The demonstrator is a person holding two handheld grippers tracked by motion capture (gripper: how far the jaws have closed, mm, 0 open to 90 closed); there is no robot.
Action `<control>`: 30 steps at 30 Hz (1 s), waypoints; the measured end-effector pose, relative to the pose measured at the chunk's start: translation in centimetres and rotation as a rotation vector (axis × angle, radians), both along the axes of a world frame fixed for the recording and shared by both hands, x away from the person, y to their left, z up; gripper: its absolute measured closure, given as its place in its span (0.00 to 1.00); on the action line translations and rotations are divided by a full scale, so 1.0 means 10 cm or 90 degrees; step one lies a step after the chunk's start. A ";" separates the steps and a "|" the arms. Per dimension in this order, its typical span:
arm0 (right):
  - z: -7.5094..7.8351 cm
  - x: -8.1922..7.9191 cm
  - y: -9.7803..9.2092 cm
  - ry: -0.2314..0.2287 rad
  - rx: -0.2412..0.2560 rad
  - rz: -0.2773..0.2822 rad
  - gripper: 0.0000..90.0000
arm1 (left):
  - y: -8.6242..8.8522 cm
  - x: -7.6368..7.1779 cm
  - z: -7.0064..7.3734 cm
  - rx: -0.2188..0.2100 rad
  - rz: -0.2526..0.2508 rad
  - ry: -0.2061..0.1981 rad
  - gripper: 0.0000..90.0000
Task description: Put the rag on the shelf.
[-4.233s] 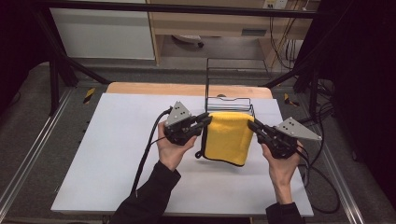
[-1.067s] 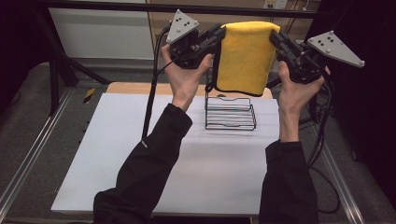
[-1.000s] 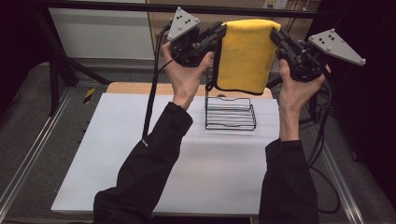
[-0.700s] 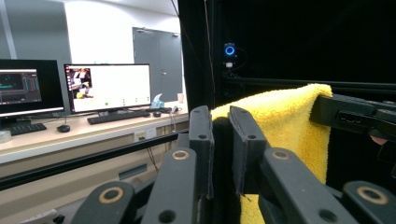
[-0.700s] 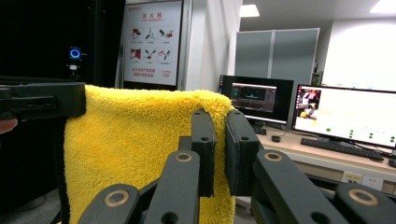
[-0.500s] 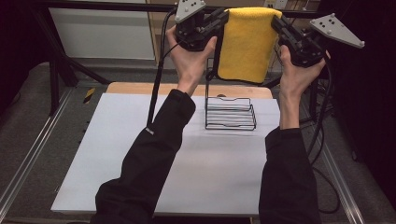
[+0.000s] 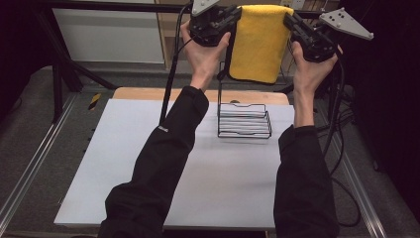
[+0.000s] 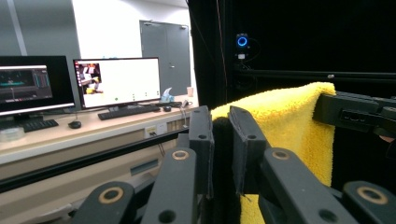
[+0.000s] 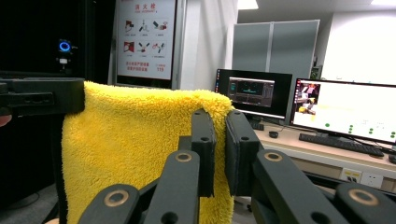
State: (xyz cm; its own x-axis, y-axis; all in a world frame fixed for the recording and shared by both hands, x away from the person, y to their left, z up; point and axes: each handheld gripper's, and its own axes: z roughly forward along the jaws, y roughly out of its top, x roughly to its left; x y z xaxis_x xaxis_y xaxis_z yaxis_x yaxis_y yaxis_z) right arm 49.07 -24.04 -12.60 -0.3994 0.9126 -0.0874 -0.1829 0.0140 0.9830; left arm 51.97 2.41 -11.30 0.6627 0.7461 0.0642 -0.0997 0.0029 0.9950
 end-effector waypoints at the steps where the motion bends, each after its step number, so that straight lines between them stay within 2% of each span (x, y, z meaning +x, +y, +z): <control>1: -0.01 0.02 0.00 0.000 -0.002 0.001 0.93 | 0.00 0.02 -0.01 0.005 0.002 -0.001 0.89; 7: -0.04 0.12 0.01 0.011 -0.004 0.007 0.93 | 0.02 0.09 -0.07 0.014 0.006 -0.005 0.89; 11: -0.11 0.15 0.03 0.014 -0.007 0.010 0.93 | 0.05 0.11 -0.15 0.016 0.003 0.005 0.89; 21: -0.36 0.13 -0.02 0.049 -0.014 0.010 0.93 | 0.02 0.10 -0.39 0.048 -0.018 0.021 0.89; 24: -0.42 0.12 -0.04 0.056 -0.022 0.009 0.93 | 0.01 0.10 -0.47 0.042 -0.029 0.029 0.89; 30: -0.52 0.08 -0.11 0.067 -0.025 0.014 0.93 | -0.02 0.07 -0.58 0.055 -0.043 0.033 0.89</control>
State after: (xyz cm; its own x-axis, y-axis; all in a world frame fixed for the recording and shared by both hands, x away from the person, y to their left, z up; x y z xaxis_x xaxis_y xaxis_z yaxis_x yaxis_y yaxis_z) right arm 49.82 -25.17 -17.81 -0.4276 0.9005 -0.0793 -0.0798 0.0498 0.9956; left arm 52.67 2.17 -17.05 0.7153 0.6929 0.0912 -0.0508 -0.0786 0.9956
